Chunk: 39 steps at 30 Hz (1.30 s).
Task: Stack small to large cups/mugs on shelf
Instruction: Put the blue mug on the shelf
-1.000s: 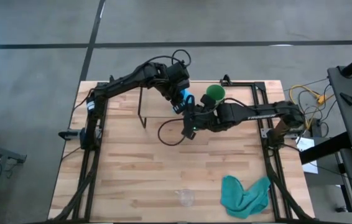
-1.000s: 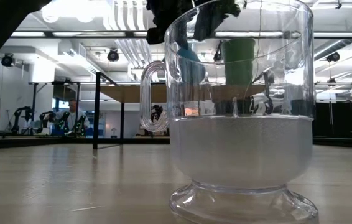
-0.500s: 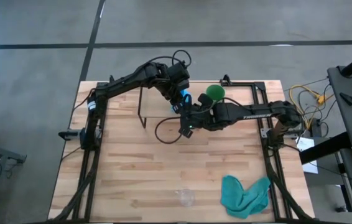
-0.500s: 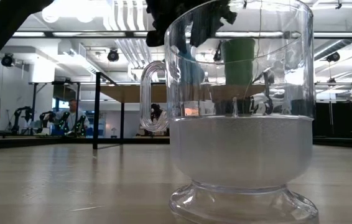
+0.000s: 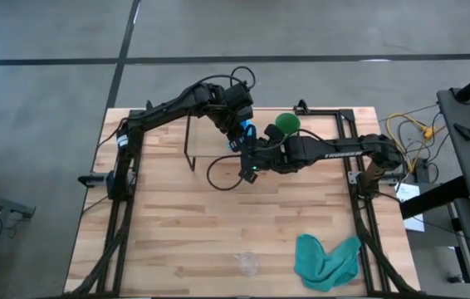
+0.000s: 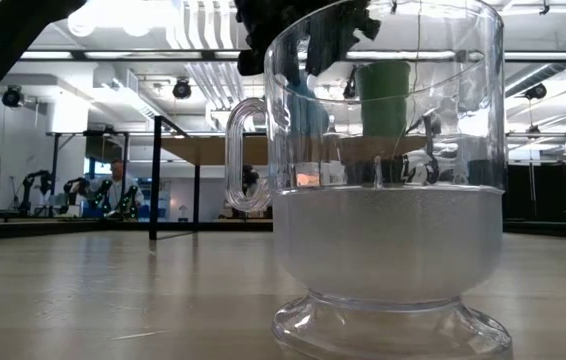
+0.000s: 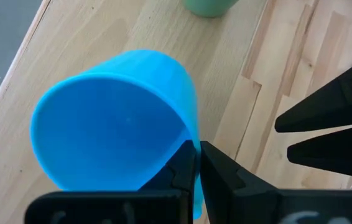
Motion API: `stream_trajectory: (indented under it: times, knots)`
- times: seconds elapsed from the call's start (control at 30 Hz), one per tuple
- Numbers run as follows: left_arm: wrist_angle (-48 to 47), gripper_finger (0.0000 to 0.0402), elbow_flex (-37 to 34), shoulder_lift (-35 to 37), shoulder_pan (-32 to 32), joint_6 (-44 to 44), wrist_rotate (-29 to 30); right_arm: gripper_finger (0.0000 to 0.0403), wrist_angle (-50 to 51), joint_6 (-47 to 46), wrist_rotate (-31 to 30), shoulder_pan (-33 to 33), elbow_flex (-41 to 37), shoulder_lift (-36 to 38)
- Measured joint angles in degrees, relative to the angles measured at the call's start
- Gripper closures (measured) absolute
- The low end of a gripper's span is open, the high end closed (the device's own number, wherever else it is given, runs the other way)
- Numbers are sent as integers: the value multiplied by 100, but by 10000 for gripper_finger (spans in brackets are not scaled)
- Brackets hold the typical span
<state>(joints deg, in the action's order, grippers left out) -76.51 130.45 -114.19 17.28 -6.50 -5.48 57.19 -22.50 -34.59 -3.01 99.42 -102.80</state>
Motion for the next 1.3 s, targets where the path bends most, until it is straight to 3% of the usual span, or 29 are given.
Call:
stream_trajectory:
  times: [1.3]
  knots:
    - [54,402,61,0,13,267,-25,314,-13,2,81,55,-7,0]
